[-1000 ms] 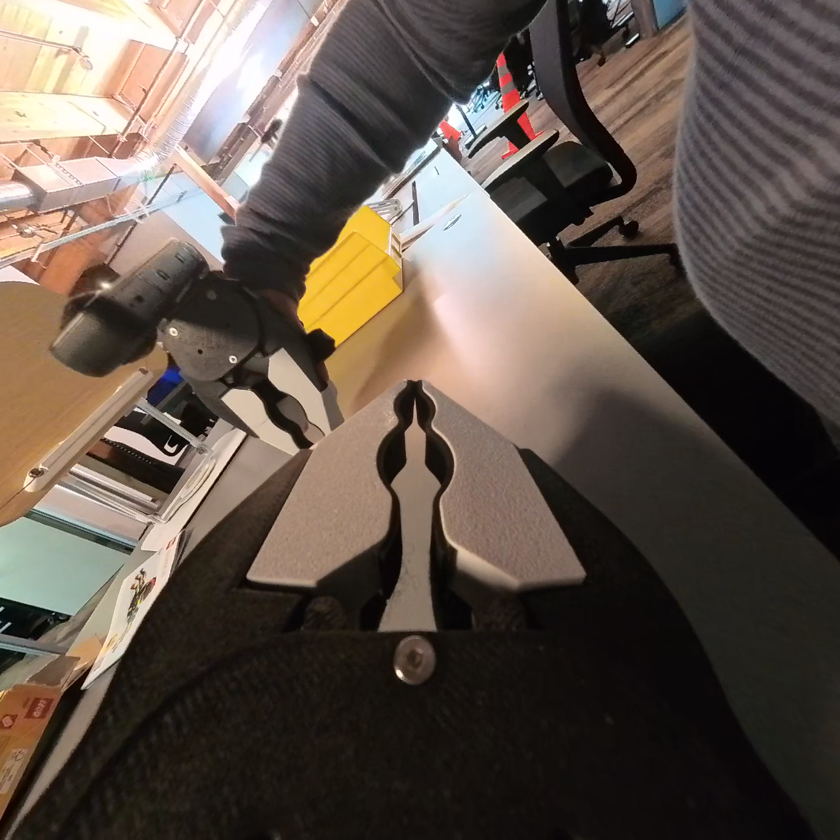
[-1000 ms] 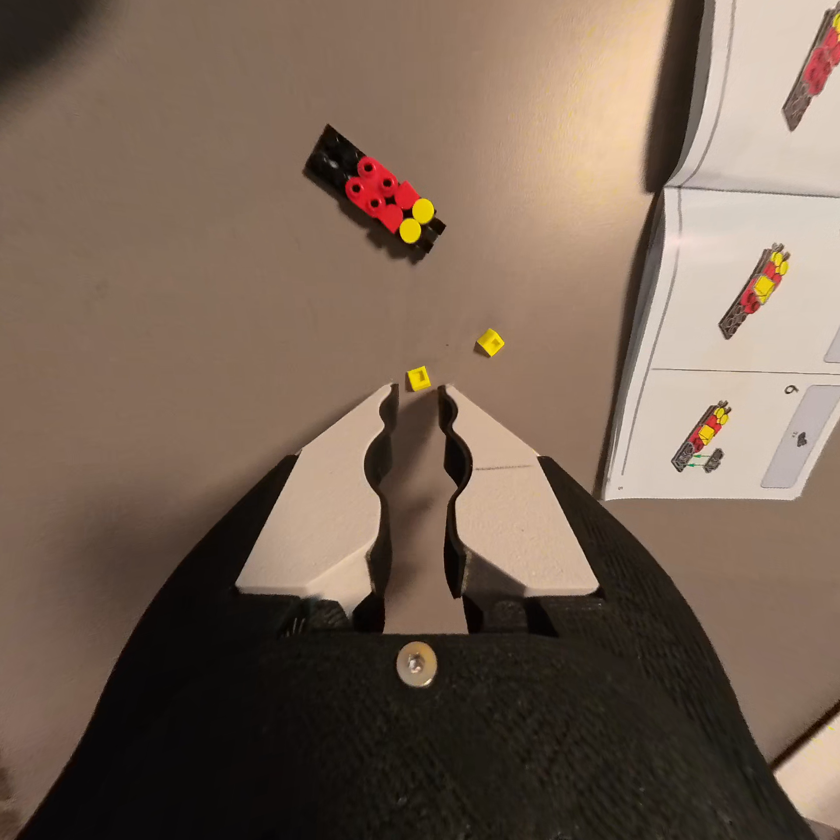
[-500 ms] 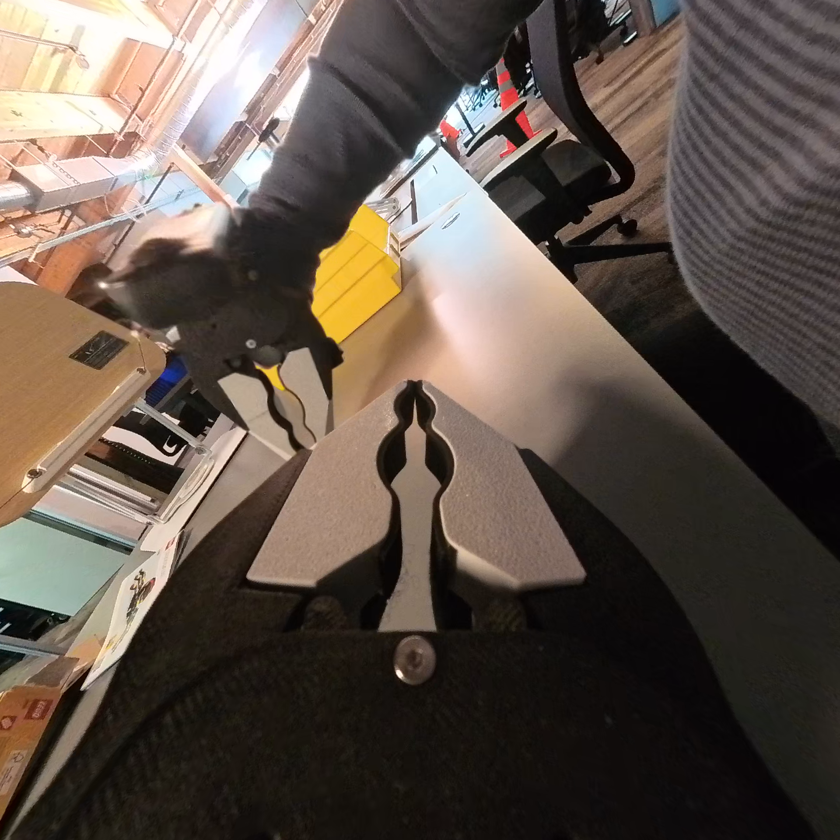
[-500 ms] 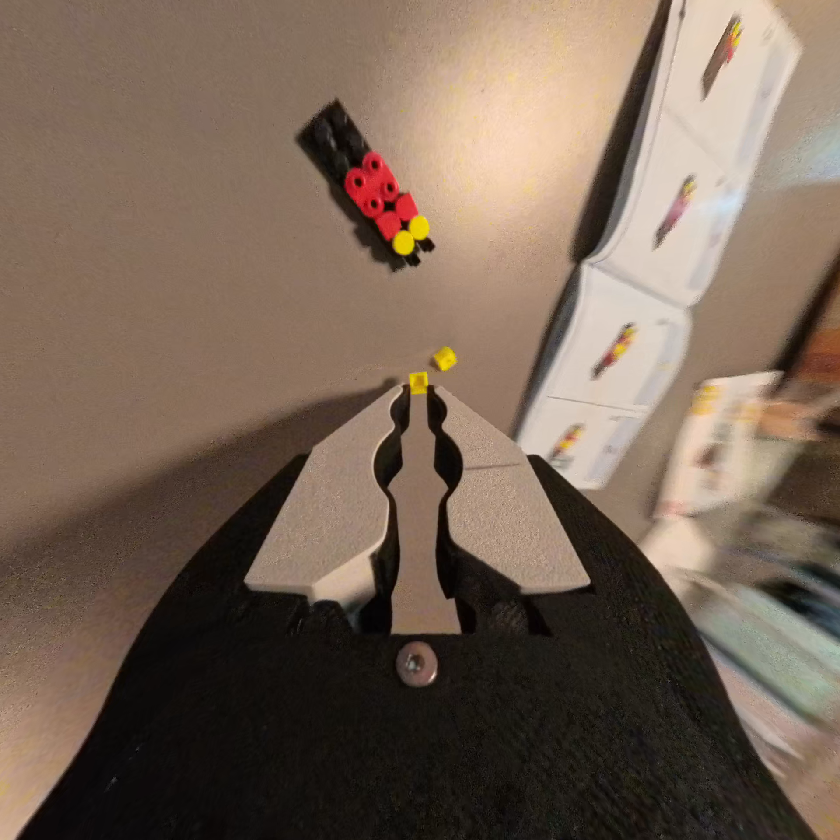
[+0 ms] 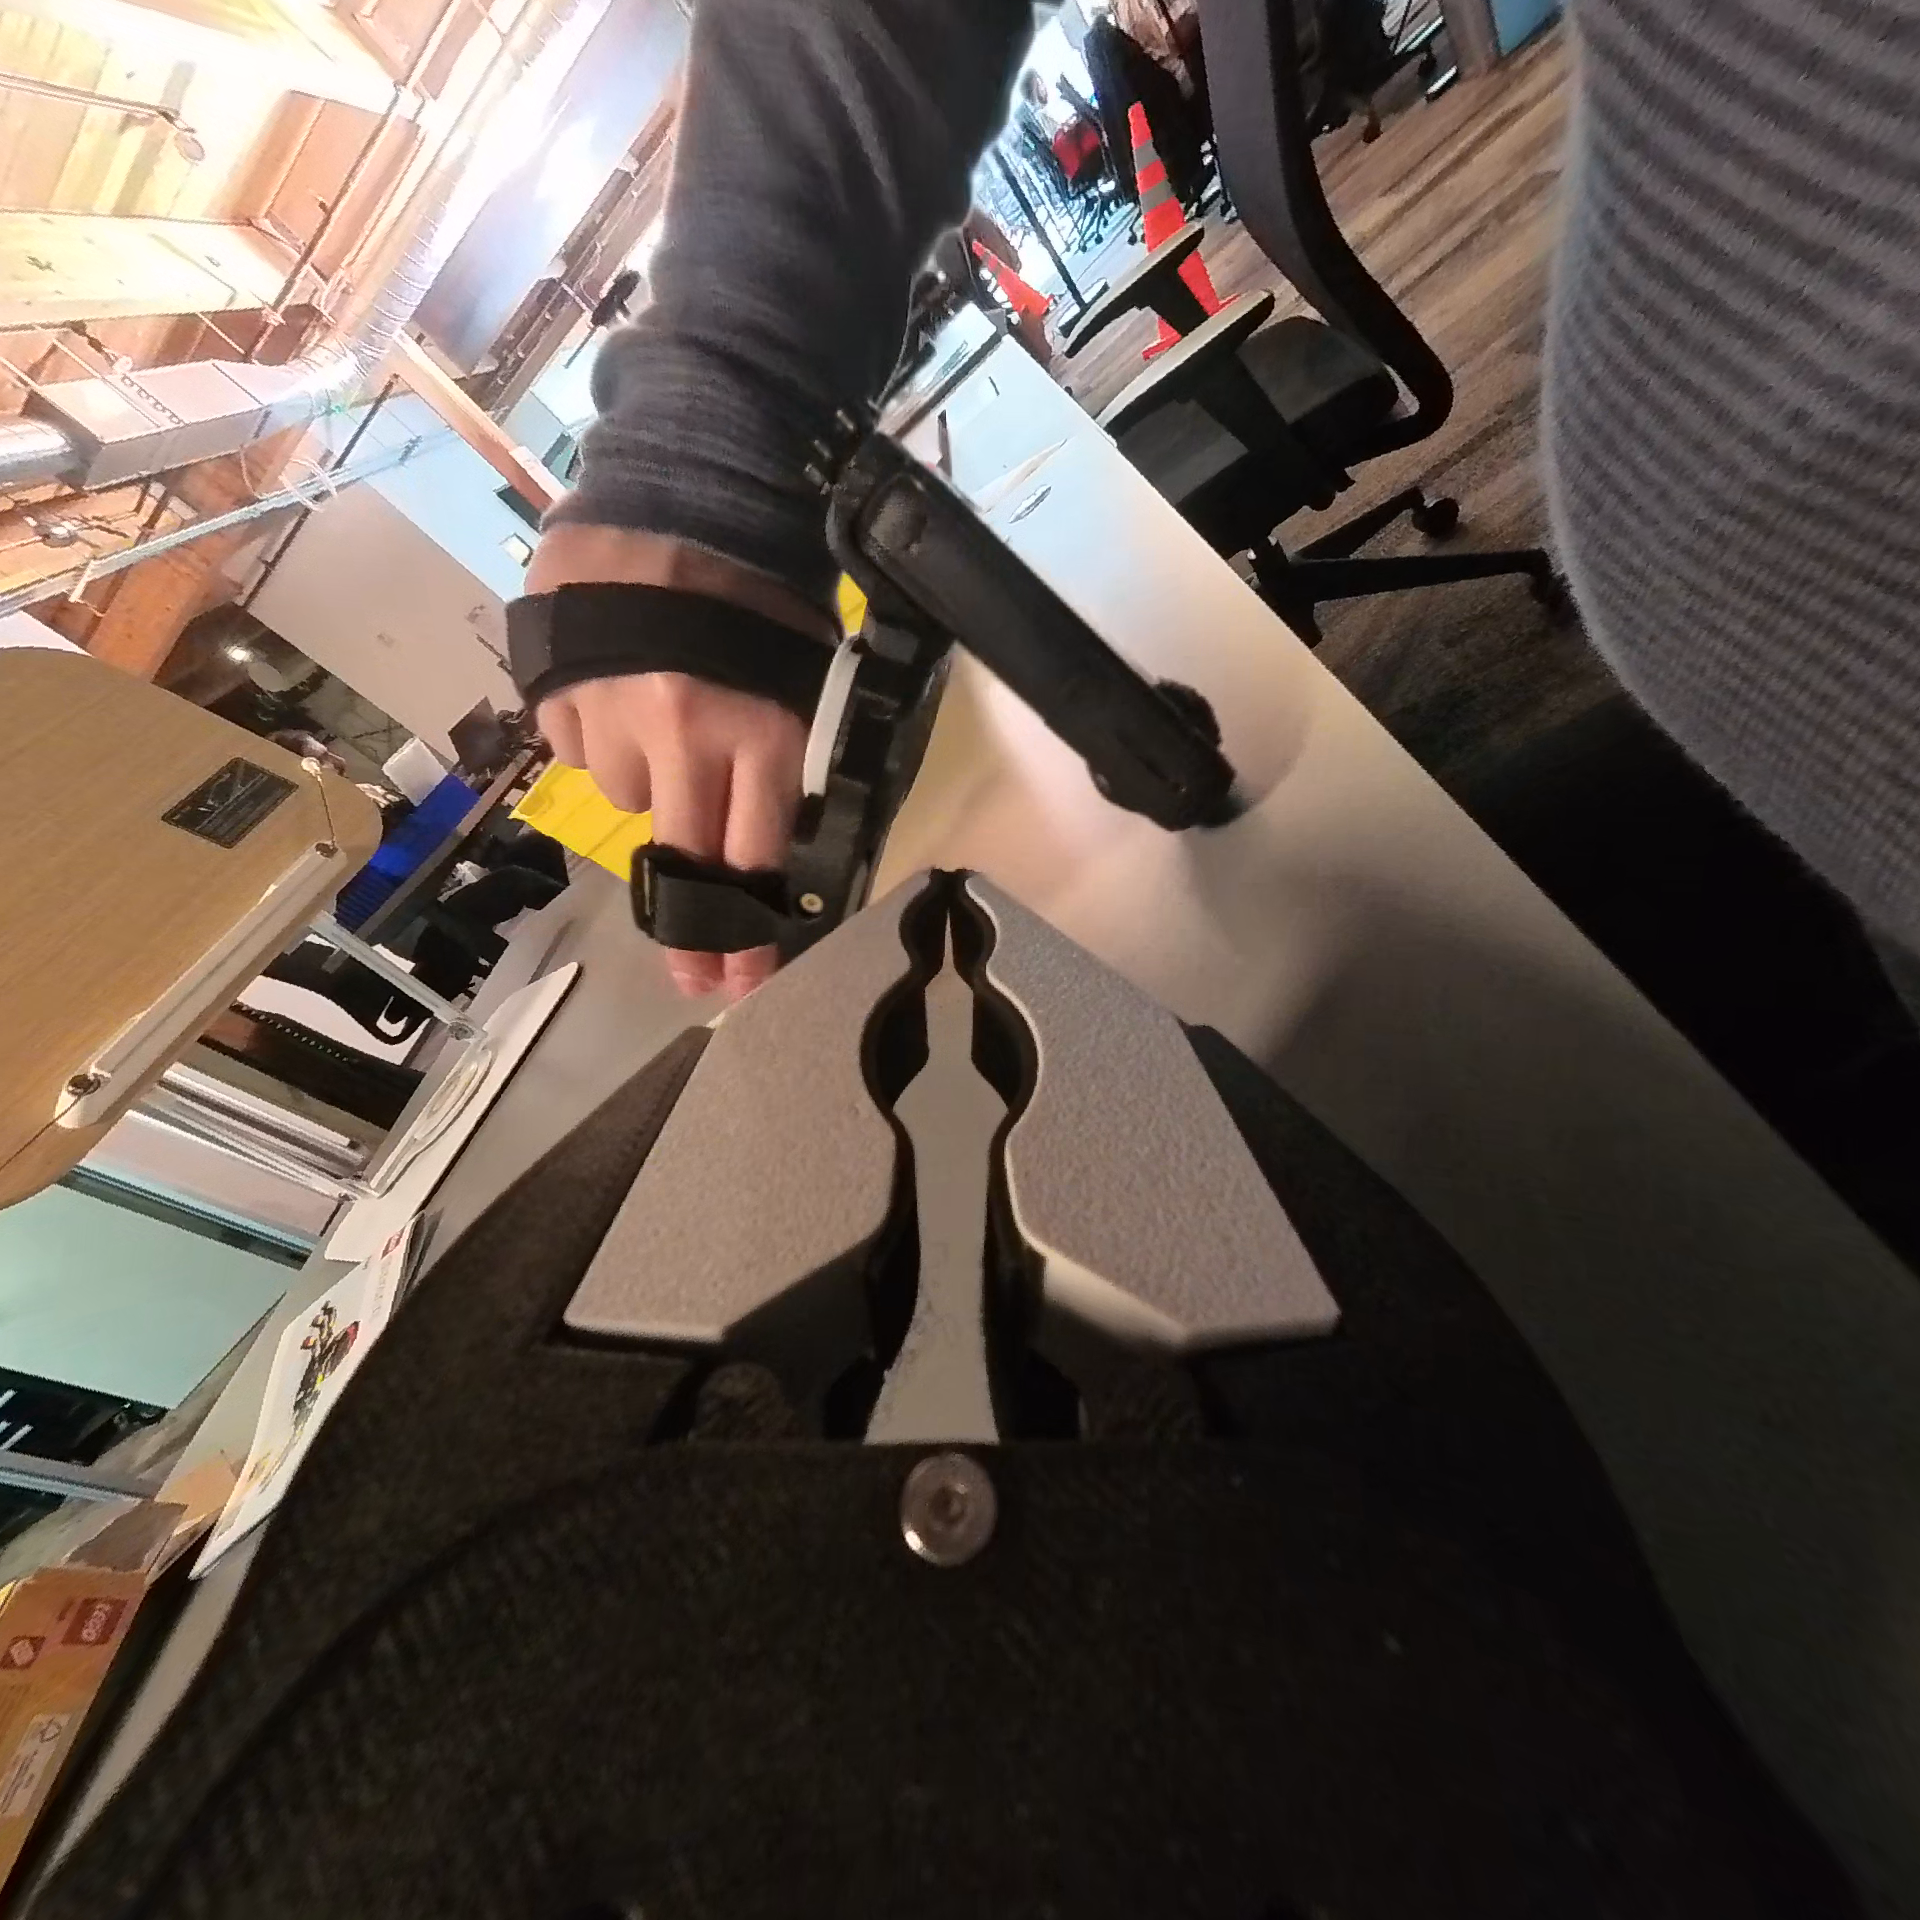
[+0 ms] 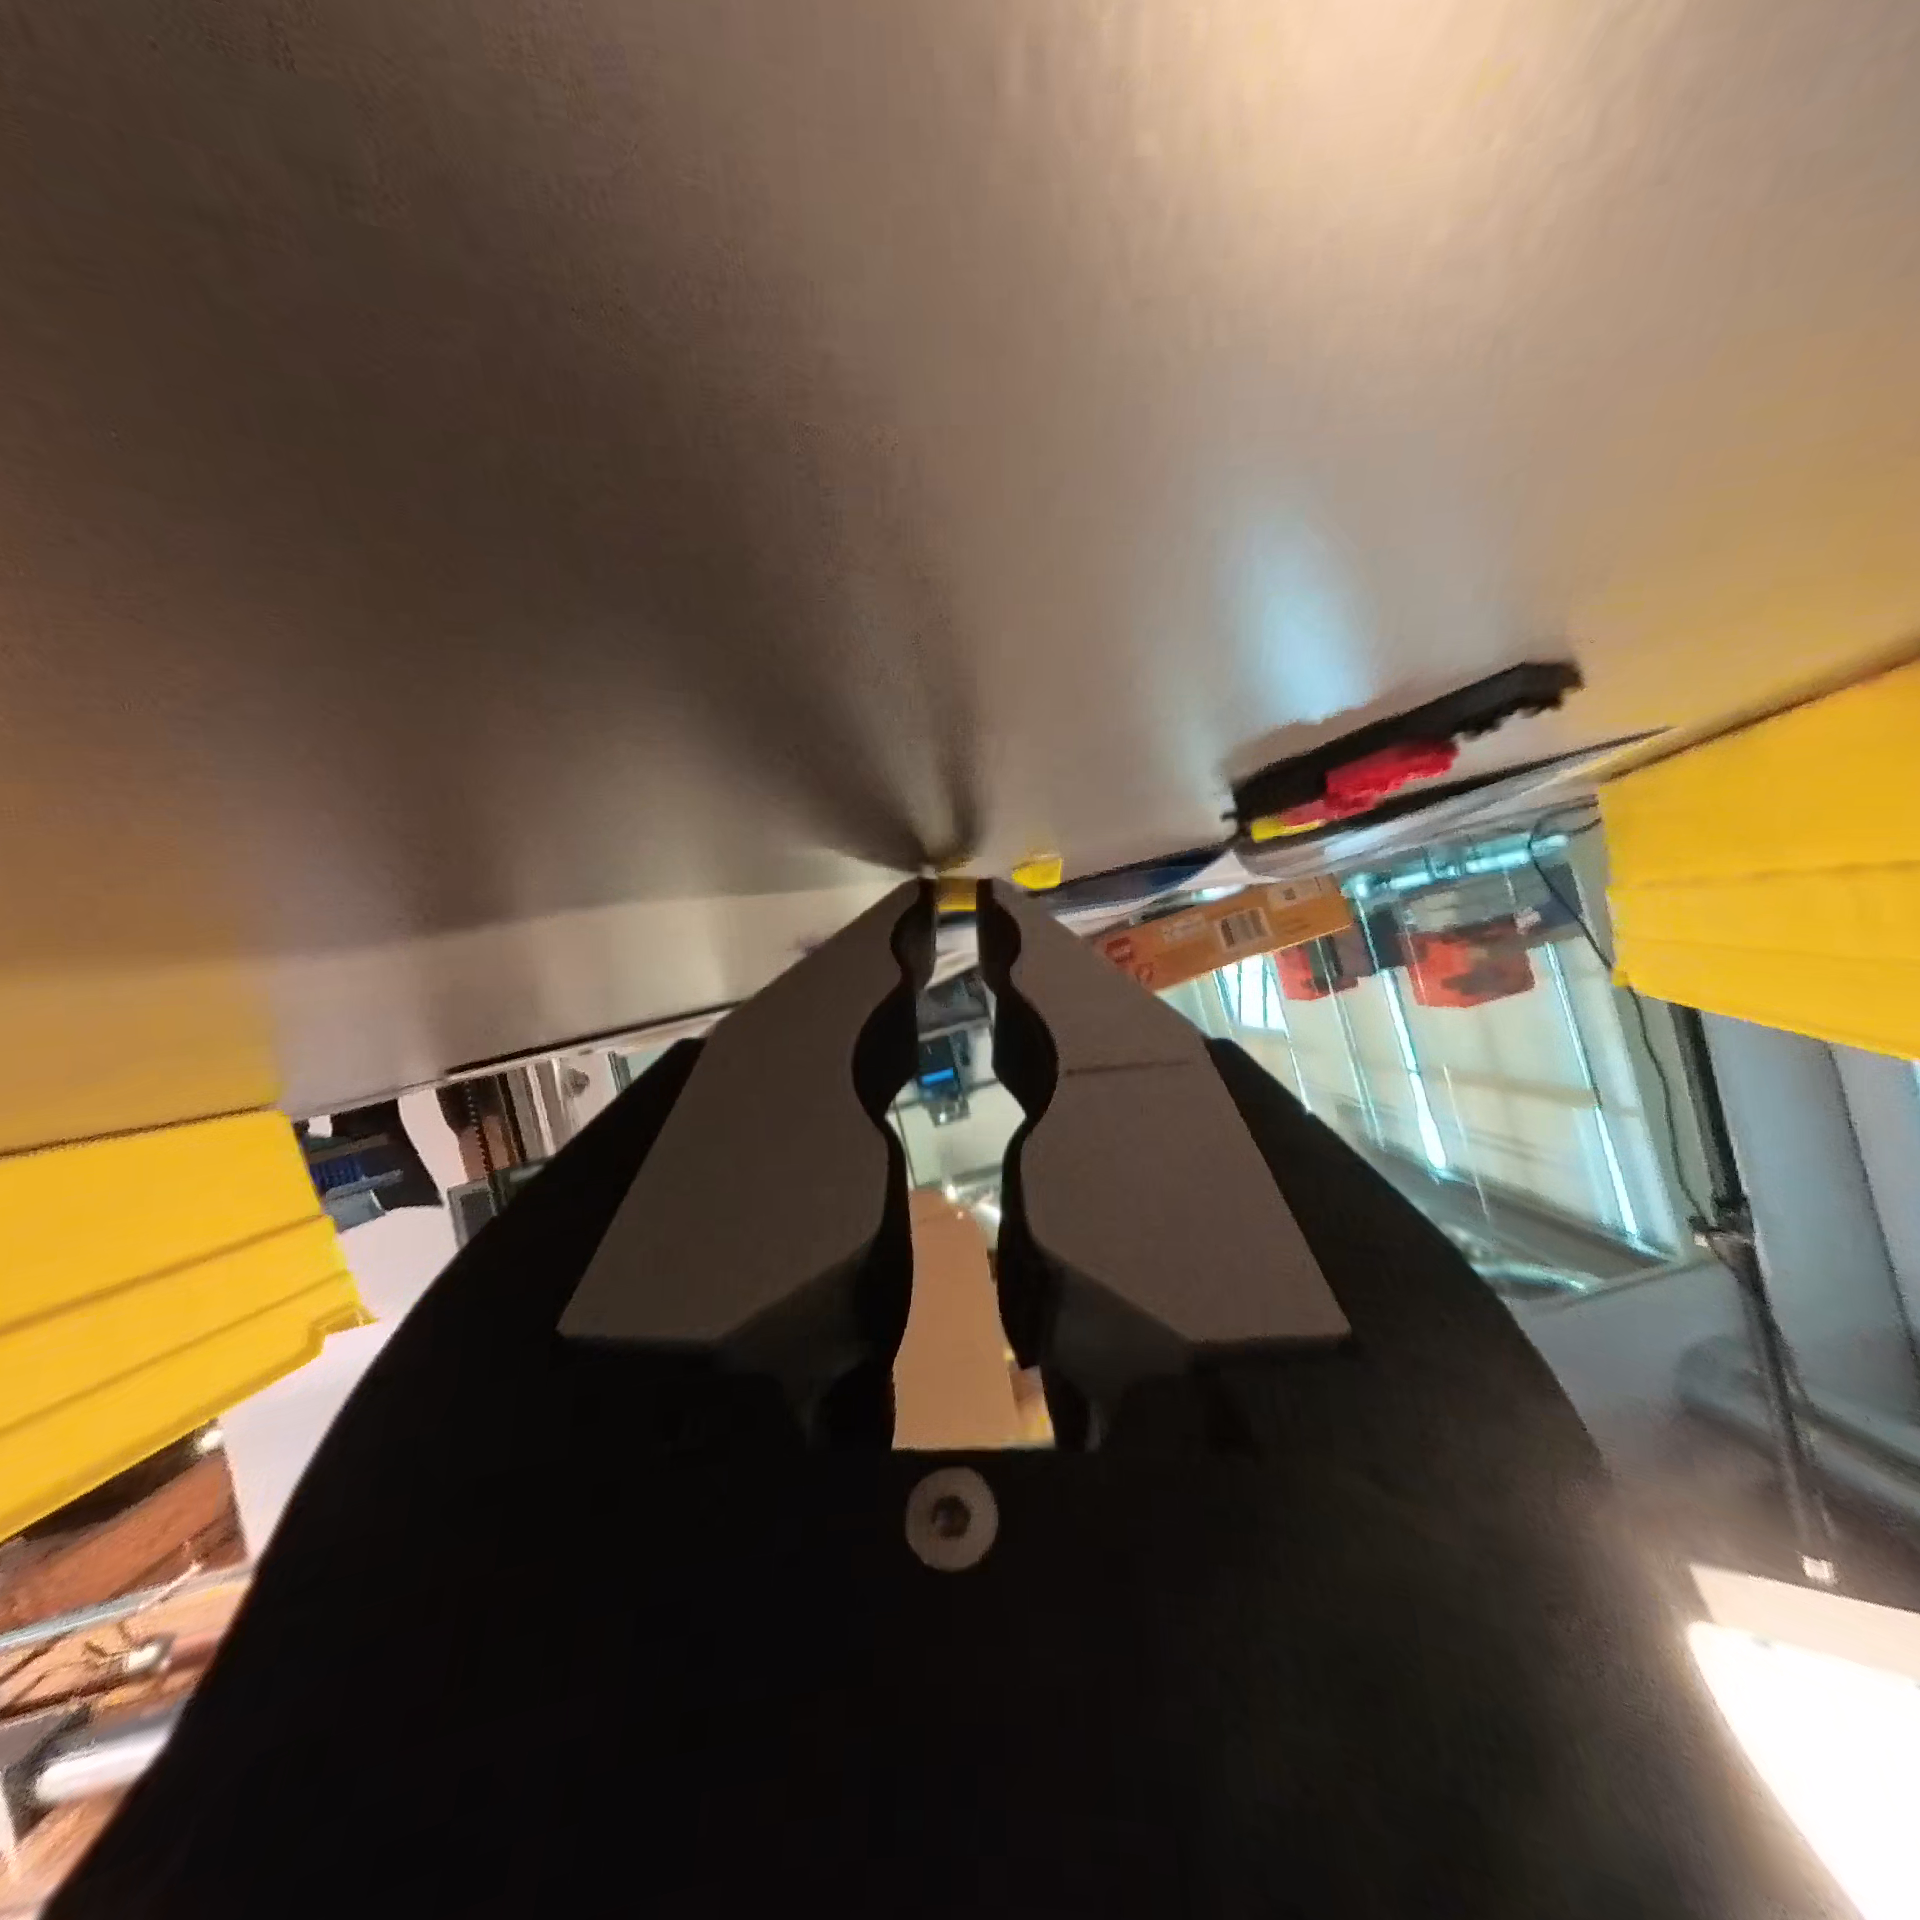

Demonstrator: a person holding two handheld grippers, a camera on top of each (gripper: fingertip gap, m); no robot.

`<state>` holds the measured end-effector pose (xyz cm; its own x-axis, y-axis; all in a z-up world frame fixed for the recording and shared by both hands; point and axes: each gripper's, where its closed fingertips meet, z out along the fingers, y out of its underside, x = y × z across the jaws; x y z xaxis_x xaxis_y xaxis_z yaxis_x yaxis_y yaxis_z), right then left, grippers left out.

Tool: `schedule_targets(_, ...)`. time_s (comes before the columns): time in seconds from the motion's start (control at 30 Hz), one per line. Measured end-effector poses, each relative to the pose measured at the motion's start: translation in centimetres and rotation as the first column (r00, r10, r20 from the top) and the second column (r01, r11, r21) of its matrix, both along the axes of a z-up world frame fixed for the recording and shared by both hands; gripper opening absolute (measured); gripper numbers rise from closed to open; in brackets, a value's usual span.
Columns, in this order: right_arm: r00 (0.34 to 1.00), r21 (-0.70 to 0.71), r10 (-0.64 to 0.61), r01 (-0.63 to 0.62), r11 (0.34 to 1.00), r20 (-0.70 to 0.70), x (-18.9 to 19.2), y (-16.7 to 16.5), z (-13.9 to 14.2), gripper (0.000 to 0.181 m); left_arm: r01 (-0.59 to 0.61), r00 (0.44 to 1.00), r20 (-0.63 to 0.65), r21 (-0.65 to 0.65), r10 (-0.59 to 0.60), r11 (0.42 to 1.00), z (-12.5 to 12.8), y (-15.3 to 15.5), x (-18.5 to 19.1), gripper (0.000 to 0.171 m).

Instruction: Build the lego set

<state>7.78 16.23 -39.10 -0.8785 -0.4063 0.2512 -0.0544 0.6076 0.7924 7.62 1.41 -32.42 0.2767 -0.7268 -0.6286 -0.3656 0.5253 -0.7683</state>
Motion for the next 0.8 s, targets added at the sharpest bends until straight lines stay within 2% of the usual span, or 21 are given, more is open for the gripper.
schedule_targets(0.17, 0.997, -0.048, 0.050, -0.048, 0.998, 0.050, 0.0, -1.2, -0.1, 0.006, 0.001, 1.000, -0.003, 0.003, -0.001, 1.000, 0.0, 0.0, 0.0, 0.000)
schedule_targets(0.27, 0.995, -0.122, 0.077, -0.069, 0.990, 0.068, 0.0, -2.1, 0.1, 0.024, 0.001, 1.000, -0.003, 0.003, -0.001, 1.000, 0.0, 0.0, 0.0, 0.000)
schedule_targets(0.33, 0.998, -0.235, 0.011, 0.004, 0.972, 0.060, 0.4, -2.7, 0.5, 0.039, 0.001, 1.000, -0.003, 0.004, -0.001, 1.000, 0.0, -0.1, 0.0, 0.000)
schedule_targets(0.37, 0.996, -0.319, -0.082, 0.090, 0.943, 0.040, 0.5, -2.8, 0.8, 0.041, 0.001, 1.000, -0.002, 0.005, -0.001, 1.000, 0.0, 0.0, 0.0, 0.000)
schedule_targets(0.4, 0.977, -0.436, -0.211, 0.195, 0.878, 0.013, 0.4, -3.0, 1.2, 0.043, 0.001, 1.000, -0.003, 0.005, -0.001, 1.000, 0.0, 0.0, 0.1, 0.000)
schedule_targets(0.47, 0.892, -0.698, -0.451, 0.347, 0.626, 0.038, -0.3, -4.1, 1.8, 0.044, 0.000, 1.000, -0.003, 0.006, 0.000, 1.000, -0.1, -0.1, 0.1, 0.000)
schedule_targets(0.5, 0.867, -0.791, -0.496, 0.340, 0.508, 0.054, -1.3, -4.7, 2.4, 0.045, 0.000, 1.000, -0.005, 0.007, 0.000, 1.000, -0.1, 0.0, 0.1, 0.000)
schedule_targets(0.53, 0.859, -0.846, -0.509, 0.315, 0.430, 0.061, -2.2, -5.0, 2.8, 0.045, 0.000, 1.000, -0.006, 0.007, 0.000, 1.000, -0.1, 0.0, 0.1, 0.000)
schedule_targets(0.6, 0.852, -0.885, -0.514, 0.309, 0.349, 0.094, -3.6, -5.1, 3.0, 0.045, 0.000, 1.000, -0.007, 0.009, 0.000, 1.000, -0.1, -0.1, 0.1, 0.000)
schedule_targets(0.7, 0.812, -0.886, -0.520, 0.418, 0.201, 0.265, -4.4, -5.8, 1.5, 0.045, 0.001, 1.000, -0.005, 0.009, -0.001, 1.000, -0.1, -0.1, 0.1, 0.000)
schedule_targets(0.73, 0.795, -0.869, -0.516, 0.462, 0.177, 0.318, -4.3, -5.8, 0.8, 0.044, 0.001, 1.000, -0.004, 0.009, -0.001, 1.000, -0.1, -0.1, 0.0, 0.000)
schedule_targets(0.8, 0.777, -0.834, -0.518, 0.515, 0.196, 0.358, -4.2, -4.9, -0.2, 0.040, 0.001, 1.000, -0.003, 0.009, -0.001, 1.000, -0.1, -0.2, 0.0, 0.000)
